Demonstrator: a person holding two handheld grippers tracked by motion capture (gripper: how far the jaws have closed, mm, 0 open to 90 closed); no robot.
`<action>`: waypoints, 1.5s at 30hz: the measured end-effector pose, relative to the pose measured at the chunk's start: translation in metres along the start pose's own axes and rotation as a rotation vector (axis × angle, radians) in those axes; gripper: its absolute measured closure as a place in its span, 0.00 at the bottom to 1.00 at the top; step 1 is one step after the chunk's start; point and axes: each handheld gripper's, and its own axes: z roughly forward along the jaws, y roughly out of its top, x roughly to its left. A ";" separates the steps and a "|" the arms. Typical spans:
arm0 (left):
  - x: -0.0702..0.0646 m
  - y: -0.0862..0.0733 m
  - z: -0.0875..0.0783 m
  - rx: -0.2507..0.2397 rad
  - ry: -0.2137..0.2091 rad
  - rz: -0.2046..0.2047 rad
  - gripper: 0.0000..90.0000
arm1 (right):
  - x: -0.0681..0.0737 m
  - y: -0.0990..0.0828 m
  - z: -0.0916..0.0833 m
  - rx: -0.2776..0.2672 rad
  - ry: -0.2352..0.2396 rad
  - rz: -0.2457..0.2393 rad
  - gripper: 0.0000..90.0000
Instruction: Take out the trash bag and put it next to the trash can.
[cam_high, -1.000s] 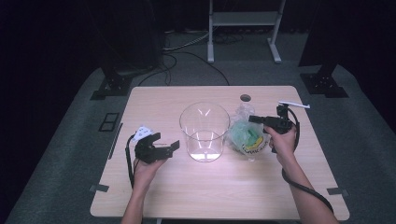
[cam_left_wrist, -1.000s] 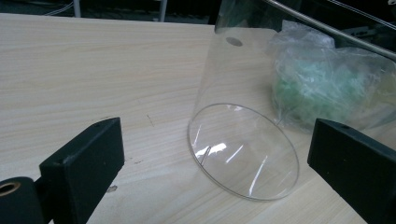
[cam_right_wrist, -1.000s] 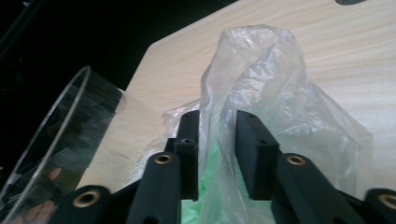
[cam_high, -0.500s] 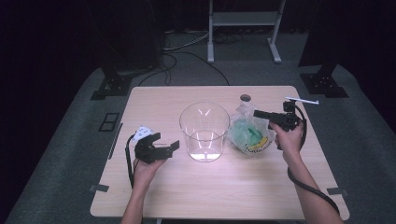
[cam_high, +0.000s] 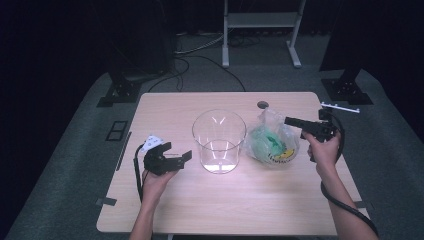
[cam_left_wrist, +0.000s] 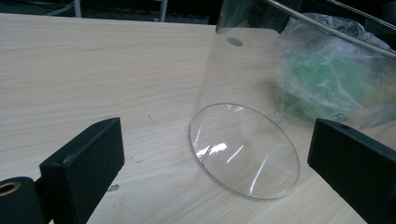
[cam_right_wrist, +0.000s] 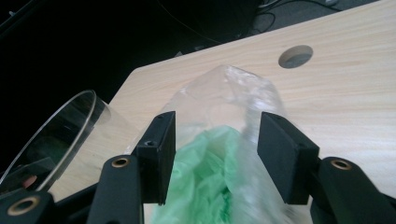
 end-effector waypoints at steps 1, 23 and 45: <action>0.000 0.000 0.000 -0.002 -0.001 -0.001 0.03 | -0.002 -0.001 -0.002 0.001 -0.003 0.001 0.52; 0.000 -0.001 0.001 0.002 0.005 -0.002 0.03 | -0.025 -0.026 -0.032 -0.005 0.015 0.009 0.51; -0.001 -0.002 0.001 0.004 0.006 0.000 0.03 | -0.043 -0.070 -0.048 -0.007 0.059 0.041 0.51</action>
